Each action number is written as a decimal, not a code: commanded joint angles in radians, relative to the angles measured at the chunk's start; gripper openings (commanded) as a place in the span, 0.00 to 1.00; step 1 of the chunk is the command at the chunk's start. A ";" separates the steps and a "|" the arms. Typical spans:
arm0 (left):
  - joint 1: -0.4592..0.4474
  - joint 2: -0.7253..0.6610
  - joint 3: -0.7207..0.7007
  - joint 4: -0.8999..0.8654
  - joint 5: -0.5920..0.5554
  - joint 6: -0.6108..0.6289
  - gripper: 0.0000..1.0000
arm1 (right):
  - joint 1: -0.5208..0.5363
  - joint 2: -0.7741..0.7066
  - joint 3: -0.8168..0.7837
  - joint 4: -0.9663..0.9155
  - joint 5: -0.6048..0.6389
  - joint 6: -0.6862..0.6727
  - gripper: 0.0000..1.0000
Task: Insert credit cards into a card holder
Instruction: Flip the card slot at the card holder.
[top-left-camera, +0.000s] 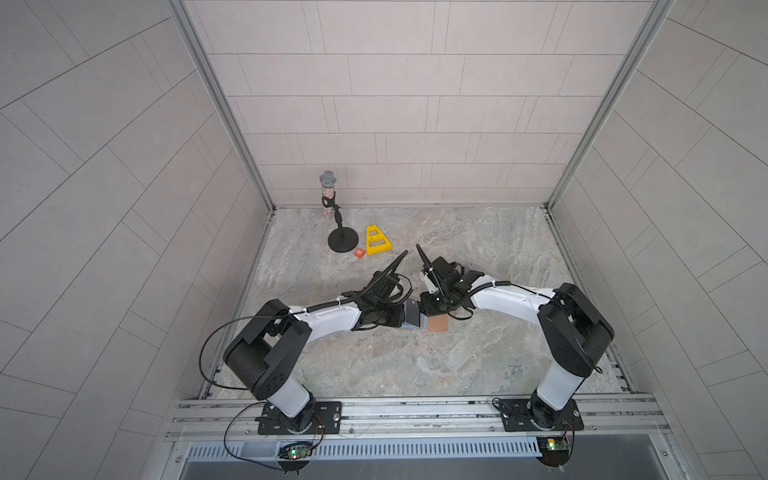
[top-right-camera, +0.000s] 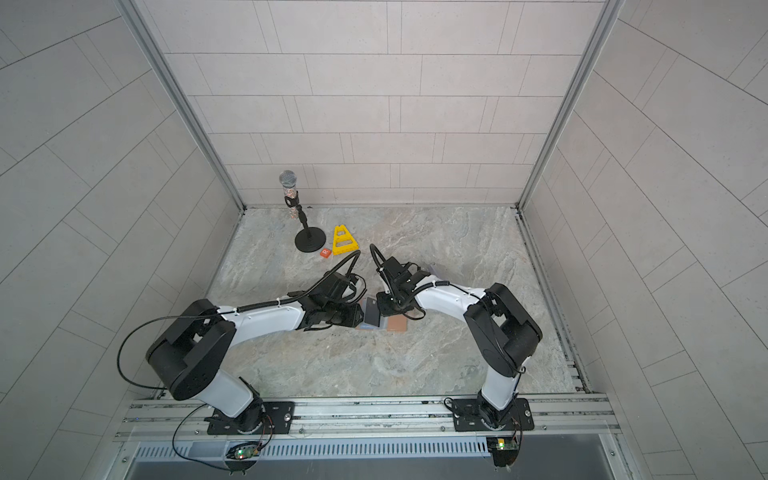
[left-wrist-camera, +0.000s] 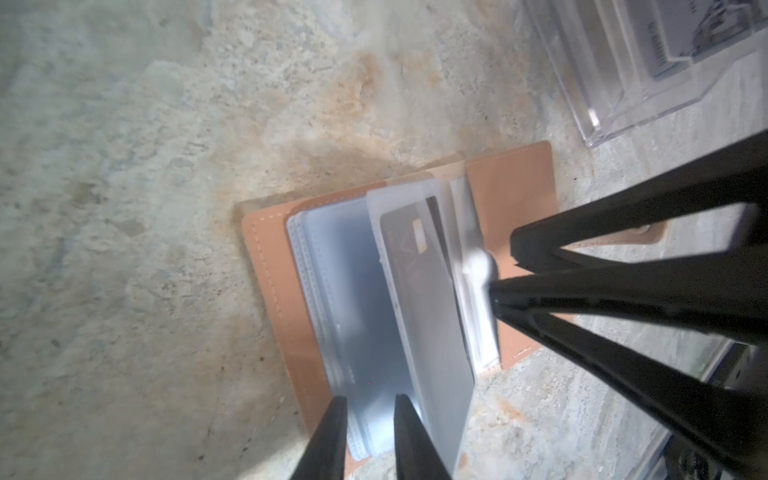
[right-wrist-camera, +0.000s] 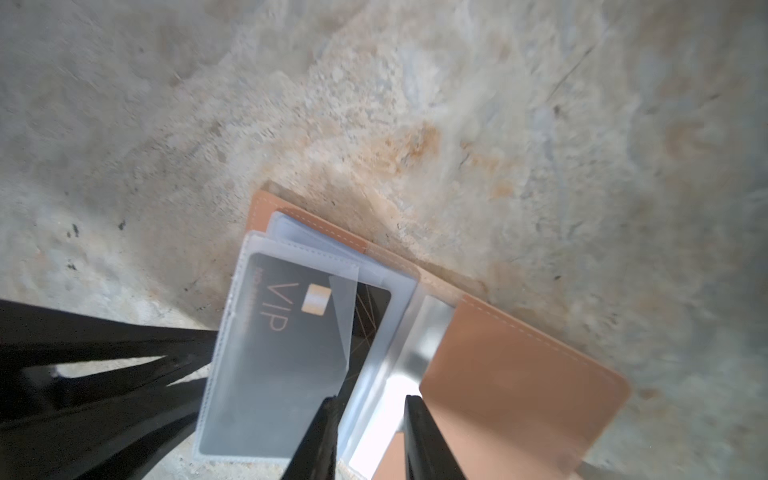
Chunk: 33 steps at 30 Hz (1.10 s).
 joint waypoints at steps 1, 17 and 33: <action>-0.013 0.012 0.041 0.003 0.007 0.012 0.27 | -0.033 -0.073 -0.032 -0.039 0.051 0.001 0.30; -0.090 0.134 0.200 -0.029 0.020 0.025 0.27 | -0.211 -0.277 -0.151 -0.067 0.017 -0.045 0.31; -0.104 0.190 0.323 -0.055 0.108 0.048 0.31 | -0.248 -0.354 -0.144 -0.123 0.023 -0.128 0.33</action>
